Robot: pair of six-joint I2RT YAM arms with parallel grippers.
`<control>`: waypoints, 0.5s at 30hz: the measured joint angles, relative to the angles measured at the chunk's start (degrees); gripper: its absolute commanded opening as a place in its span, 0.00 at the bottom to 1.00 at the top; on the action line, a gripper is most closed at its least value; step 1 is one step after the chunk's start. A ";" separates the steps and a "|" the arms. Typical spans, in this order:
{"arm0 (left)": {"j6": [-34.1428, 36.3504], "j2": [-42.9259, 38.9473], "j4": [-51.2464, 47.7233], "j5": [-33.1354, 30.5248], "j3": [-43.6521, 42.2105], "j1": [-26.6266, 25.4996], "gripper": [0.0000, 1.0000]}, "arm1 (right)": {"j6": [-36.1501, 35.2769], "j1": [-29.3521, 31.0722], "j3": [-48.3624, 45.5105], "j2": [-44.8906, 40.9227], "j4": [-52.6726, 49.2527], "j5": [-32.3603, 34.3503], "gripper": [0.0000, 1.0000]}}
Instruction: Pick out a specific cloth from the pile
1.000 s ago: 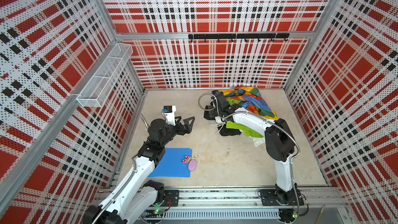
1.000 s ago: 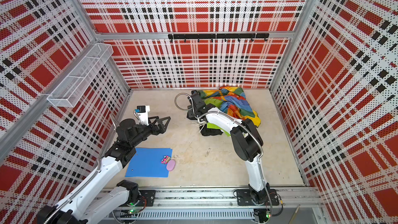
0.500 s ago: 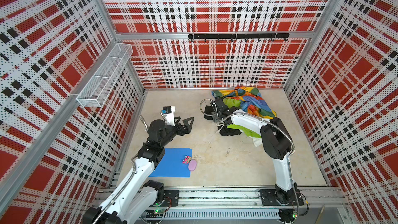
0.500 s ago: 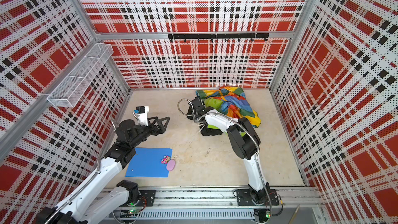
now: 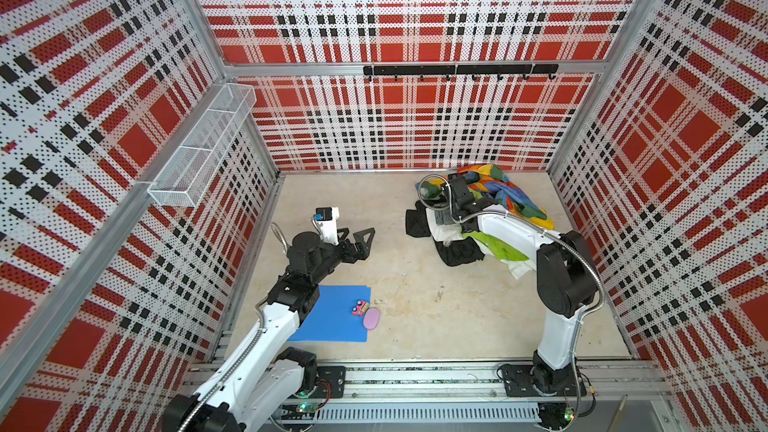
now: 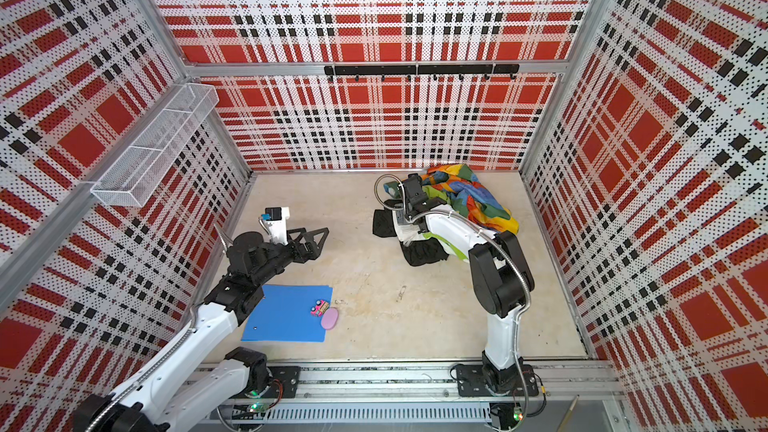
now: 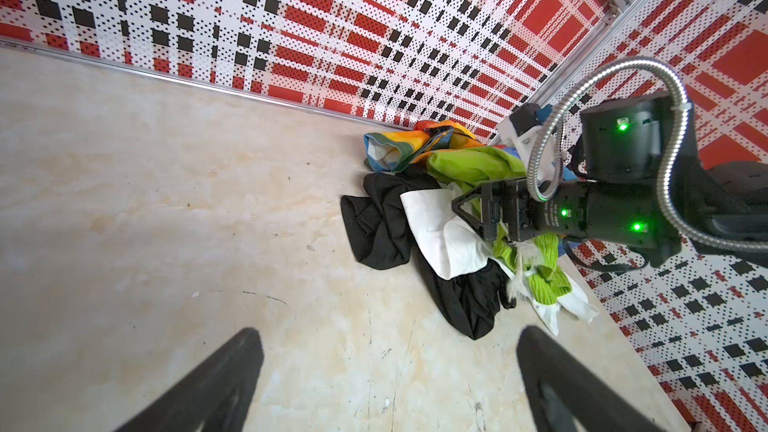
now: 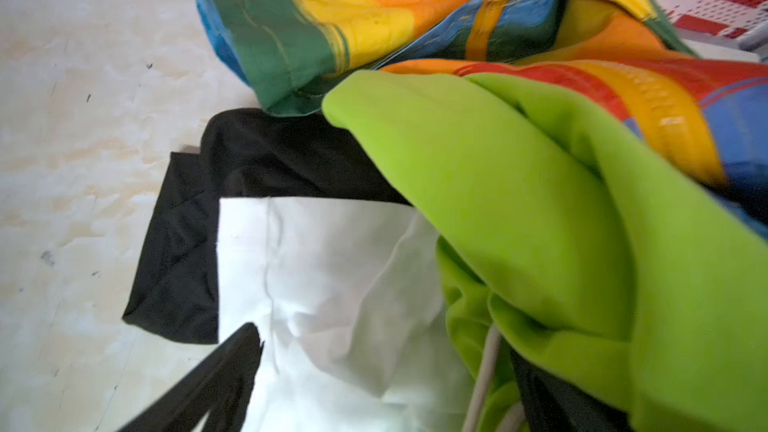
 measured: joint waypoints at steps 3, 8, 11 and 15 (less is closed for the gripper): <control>-0.09 0.04 0.26 0.00 -0.13 0.00 0.99 | -0.13 0.28 0.02 2.36 0.26 -1.92 0.83; -0.11 0.02 0.33 -0.02 -0.33 0.00 0.99 | -0.15 0.96 0.00 5.62 0.04 -0.55 0.22; -0.11 0.02 0.33 -0.02 -0.37 0.00 0.99 | 0.33 0.96 0.00 5.09 -0.02 1.33 0.05; -0.11 0.13 0.37 0.02 -0.42 0.07 0.99 | -0.39 0.94 0.00 2.36 -0.61 3.17 0.00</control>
